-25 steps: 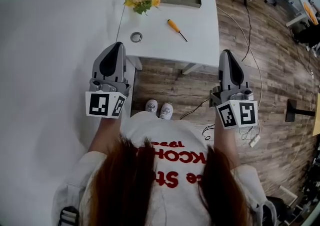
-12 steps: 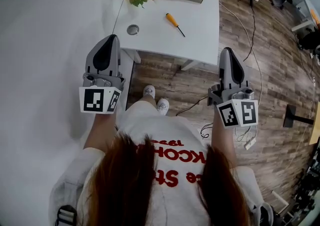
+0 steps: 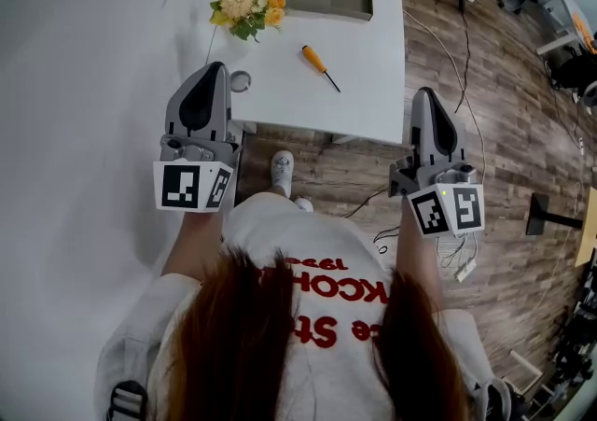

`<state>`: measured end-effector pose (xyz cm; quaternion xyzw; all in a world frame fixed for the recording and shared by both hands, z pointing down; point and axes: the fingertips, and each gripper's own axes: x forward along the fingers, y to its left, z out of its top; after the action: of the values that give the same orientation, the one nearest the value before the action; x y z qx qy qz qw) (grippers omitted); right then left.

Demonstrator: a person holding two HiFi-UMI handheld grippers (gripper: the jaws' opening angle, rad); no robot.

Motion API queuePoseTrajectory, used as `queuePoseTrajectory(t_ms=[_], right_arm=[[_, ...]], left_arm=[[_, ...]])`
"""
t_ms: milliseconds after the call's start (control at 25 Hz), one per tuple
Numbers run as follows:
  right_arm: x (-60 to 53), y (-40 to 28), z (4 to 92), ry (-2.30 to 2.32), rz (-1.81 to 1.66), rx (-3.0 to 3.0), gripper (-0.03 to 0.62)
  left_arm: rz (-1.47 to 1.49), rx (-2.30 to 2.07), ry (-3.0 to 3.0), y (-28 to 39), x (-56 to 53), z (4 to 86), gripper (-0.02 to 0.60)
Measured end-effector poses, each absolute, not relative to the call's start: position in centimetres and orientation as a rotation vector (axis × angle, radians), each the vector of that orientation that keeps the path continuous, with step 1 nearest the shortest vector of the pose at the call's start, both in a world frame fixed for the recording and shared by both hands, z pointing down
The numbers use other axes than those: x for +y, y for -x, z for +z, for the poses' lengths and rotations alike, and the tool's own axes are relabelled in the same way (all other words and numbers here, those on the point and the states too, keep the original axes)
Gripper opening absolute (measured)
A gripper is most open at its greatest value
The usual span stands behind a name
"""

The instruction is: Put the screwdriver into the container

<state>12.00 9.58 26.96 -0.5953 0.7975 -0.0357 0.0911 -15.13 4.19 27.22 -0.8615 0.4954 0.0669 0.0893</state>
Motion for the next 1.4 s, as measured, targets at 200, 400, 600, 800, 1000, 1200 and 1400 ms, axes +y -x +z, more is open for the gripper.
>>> queuePoseTrajectory(t_ms=[200, 400, 600, 800, 1000, 1200, 1400], right_arm=[[4.7, -11.5, 25.5, 1.779, -0.059, 2.357, 0.005], [0.6, -10.3, 25.2, 1.781, -0.072, 2.351, 0.005], [-2.7, -9.5, 25.8, 1.792, -0.109, 2.355, 0.005], [-3.7, -9.8, 25.8, 1.827, -0.163, 2.340, 0.005], [-4.5, -10.3, 26.5, 1.846, -0.200, 2.335, 0.005], [-6.5, -10.4, 26.0, 1.799, -0.182, 2.370, 0.005], [-8.9, -11.3, 25.7, 1.718, -0.161, 2.409, 0.005]], left_arm=[[0.265, 1.427, 2.567, 15.0, -1.0, 25.3, 0.006], [0.296, 1.397, 2.589, 15.3, -4.8, 24.7, 0.006], [0.307, 1.394, 2.629, 15.8, -7.9, 25.0, 0.006], [0.290, 1.388, 2.657, 16.1, -8.8, 24.6, 0.006], [0.275, 1.415, 2.661, 16.5, -9.1, 24.9, 0.006], [0.276, 1.459, 2.633, 16.6, -10.2, 24.3, 0.006], [0.311, 1.476, 2.579, 15.5, -11.2, 23.1, 0.006]])
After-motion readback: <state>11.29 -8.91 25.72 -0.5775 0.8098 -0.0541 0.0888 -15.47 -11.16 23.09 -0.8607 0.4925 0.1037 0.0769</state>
